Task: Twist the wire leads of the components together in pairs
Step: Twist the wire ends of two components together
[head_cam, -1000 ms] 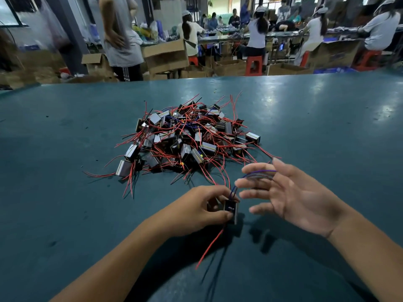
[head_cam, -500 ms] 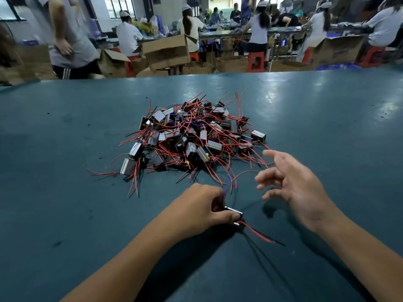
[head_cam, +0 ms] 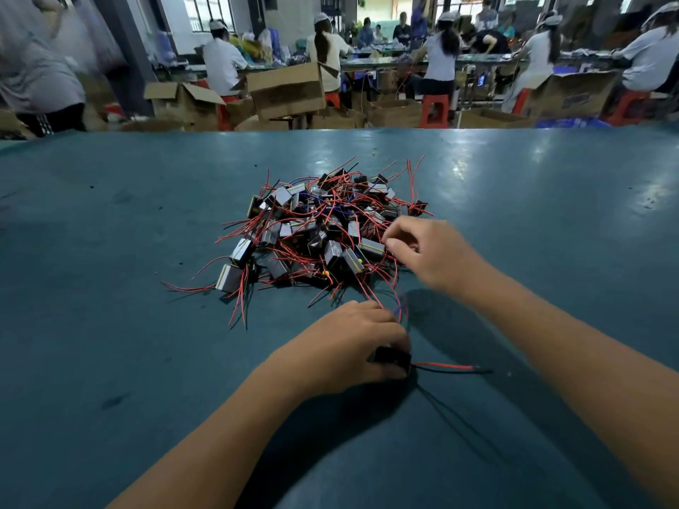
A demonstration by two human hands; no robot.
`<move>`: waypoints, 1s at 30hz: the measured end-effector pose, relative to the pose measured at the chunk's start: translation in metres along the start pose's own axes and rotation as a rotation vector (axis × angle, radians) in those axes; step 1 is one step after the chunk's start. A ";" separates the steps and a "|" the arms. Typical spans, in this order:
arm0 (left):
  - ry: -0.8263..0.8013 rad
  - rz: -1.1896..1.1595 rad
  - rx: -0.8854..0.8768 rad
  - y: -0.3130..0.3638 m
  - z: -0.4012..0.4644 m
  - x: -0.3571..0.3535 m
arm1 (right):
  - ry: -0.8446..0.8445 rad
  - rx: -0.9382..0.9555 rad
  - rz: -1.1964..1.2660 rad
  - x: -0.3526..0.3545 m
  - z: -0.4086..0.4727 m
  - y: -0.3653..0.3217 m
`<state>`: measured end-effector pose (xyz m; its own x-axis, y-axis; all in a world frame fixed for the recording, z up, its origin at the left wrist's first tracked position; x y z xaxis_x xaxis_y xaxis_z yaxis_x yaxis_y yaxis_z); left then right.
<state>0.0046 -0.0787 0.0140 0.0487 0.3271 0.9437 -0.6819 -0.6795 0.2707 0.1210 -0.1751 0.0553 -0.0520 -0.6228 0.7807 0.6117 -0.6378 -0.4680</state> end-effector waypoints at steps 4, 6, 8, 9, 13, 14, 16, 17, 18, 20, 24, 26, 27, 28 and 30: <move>0.026 0.082 0.007 -0.009 -0.004 0.006 | -0.168 0.005 -0.285 -0.041 0.039 0.006; 0.039 0.126 0.012 -0.012 -0.006 0.010 | -0.157 -0.004 -0.357 -0.046 0.045 0.013; 0.054 0.179 0.025 -0.016 -0.007 0.012 | -0.156 -0.019 -0.408 -0.047 0.046 0.020; 0.057 0.202 0.036 -0.018 -0.007 0.012 | -0.166 -0.022 -0.421 -0.048 0.046 0.022; 0.083 0.240 0.087 -0.027 -0.009 0.016 | -0.138 -0.038 -0.319 -0.031 0.038 0.019; 0.078 0.248 0.108 -0.030 -0.010 0.017 | -0.108 -0.051 -0.285 -0.021 0.035 0.018; 0.047 0.263 0.141 -0.037 -0.011 0.017 | -0.025 -0.046 -0.268 0.004 0.023 0.014; 0.037 0.268 0.146 -0.039 -0.012 0.017 | 0.019 -0.028 -0.282 0.017 0.015 0.011; 0.037 0.274 0.143 -0.040 -0.013 0.017 | 0.055 -0.010 -0.291 0.029 0.004 0.009; 0.066 0.283 0.116 -0.038 -0.013 0.018 | 0.090 0.009 -0.282 0.046 -0.025 0.006; 0.200 0.126 0.063 -0.026 -0.011 0.026 | 0.037 0.061 -0.317 0.054 -0.084 0.006; 0.265 -0.055 0.070 -0.020 -0.008 0.027 | -0.063 0.109 -0.377 0.044 -0.101 0.007; 0.290 -0.122 0.080 -0.018 -0.006 0.027 | -0.112 0.132 -0.416 0.038 -0.107 0.008; 0.306 -0.164 0.092 -0.018 -0.005 0.025 | -0.148 0.153 -0.453 0.033 -0.110 0.009; 0.292 -0.212 0.117 -0.020 -0.004 0.020 | -0.201 0.172 -0.494 0.025 -0.114 0.011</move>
<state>0.0165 -0.0563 0.0268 -0.0422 0.6305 0.7751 -0.5906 -0.6414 0.4896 0.0369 -0.2493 0.0223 -0.2242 -0.1599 0.9614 0.6740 -0.7380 0.0344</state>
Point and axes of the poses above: each hand's wrist, its own z-axis towards the middle knuckle, its own x-axis out of the back of the hand, y = z × x, the point moved 7 cm from there along z, towards the middle knuckle, and after that the axes turned 2 degrees about x, right-handed, at the moved point
